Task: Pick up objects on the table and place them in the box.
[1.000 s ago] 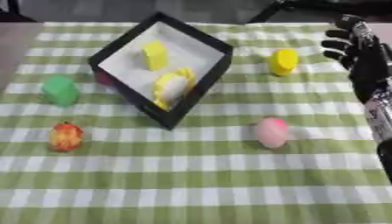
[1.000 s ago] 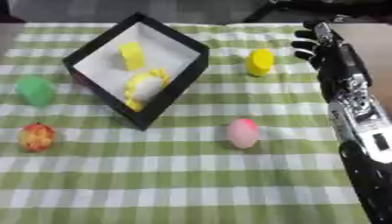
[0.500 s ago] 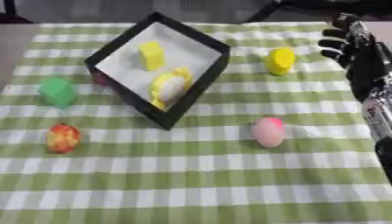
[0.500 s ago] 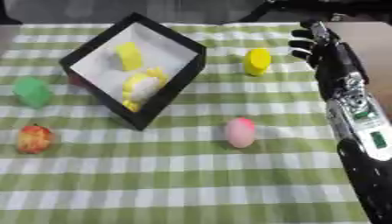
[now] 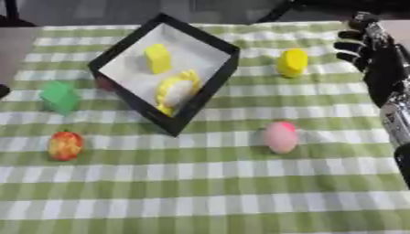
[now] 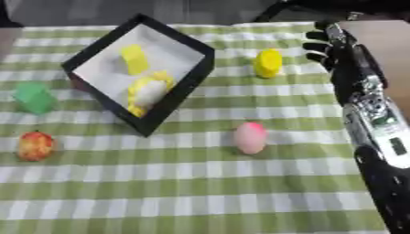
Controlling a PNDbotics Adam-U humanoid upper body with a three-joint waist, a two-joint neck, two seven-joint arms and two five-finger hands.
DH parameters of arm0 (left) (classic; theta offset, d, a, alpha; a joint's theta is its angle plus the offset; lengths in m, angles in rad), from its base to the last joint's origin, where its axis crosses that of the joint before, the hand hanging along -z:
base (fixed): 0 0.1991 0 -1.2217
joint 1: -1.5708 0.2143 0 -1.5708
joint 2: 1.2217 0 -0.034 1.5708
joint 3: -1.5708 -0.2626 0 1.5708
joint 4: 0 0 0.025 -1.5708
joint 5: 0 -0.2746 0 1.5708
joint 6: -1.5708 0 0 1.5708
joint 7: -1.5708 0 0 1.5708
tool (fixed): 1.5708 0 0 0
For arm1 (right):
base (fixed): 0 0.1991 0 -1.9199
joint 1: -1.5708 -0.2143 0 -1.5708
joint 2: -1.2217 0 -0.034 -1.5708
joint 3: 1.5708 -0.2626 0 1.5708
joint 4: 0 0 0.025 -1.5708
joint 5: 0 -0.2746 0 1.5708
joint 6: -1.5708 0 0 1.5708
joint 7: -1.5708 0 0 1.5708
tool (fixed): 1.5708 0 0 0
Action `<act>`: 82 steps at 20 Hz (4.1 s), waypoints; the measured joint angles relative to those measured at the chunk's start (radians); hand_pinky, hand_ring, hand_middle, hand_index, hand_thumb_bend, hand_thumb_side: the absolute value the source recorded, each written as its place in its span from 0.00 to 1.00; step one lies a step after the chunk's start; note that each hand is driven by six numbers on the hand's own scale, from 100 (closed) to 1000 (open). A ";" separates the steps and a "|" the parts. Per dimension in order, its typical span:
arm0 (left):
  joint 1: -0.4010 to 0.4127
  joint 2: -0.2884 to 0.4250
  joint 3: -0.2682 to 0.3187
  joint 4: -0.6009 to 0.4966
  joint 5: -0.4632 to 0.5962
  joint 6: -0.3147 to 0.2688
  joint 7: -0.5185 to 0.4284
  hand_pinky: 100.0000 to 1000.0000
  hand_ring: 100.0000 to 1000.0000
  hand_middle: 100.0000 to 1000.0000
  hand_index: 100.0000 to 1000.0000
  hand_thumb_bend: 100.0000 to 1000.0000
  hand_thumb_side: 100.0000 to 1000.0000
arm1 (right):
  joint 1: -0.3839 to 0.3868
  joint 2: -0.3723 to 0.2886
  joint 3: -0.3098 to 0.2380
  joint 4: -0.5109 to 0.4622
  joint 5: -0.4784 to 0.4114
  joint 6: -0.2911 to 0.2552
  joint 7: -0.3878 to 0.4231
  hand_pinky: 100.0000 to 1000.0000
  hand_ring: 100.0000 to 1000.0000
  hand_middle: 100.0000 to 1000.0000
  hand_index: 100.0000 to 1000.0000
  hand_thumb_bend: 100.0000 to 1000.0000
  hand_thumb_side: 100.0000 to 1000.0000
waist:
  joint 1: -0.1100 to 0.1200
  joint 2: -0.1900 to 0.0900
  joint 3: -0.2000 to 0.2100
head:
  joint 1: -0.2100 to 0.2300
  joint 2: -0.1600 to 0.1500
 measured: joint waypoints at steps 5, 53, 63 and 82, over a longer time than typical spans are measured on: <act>-0.013 -0.001 -0.024 0.051 -0.058 -0.019 -0.035 0.78 0.78 0.77 0.85 0.44 0.55 | 0.000 0.000 0.004 0.000 0.000 0.000 0.001 0.82 0.76 0.72 0.84 0.00 0.80 | 0.002 0.000 -0.004 | 0.006 0.000; -0.429 -0.345 -0.235 0.678 -0.153 0.217 -0.029 0.81 0.80 0.76 0.83 0.69 0.51 | -0.019 -0.001 0.017 0.000 0.008 0.010 0.014 0.82 0.76 0.72 0.84 0.00 0.82 | 0.002 0.023 -0.013 | 0.045 0.003; -0.434 -0.365 -0.235 0.707 -0.175 0.187 -0.086 0.81 0.79 0.76 0.82 0.79 0.51 | -0.018 -0.001 0.017 0.000 0.008 0.010 0.015 0.82 0.76 0.72 0.84 0.00 0.82 | 0.002 0.026 -0.014 | 0.047 0.003; -0.462 -0.459 -0.227 0.816 -0.345 0.202 0.022 0.76 0.72 0.66 0.70 0.70 0.60 | -0.018 0.000 0.017 0.003 0.009 0.011 0.016 0.82 0.76 0.72 0.84 0.00 0.83 | 0.010 0.032 -0.024 | 0.059 0.003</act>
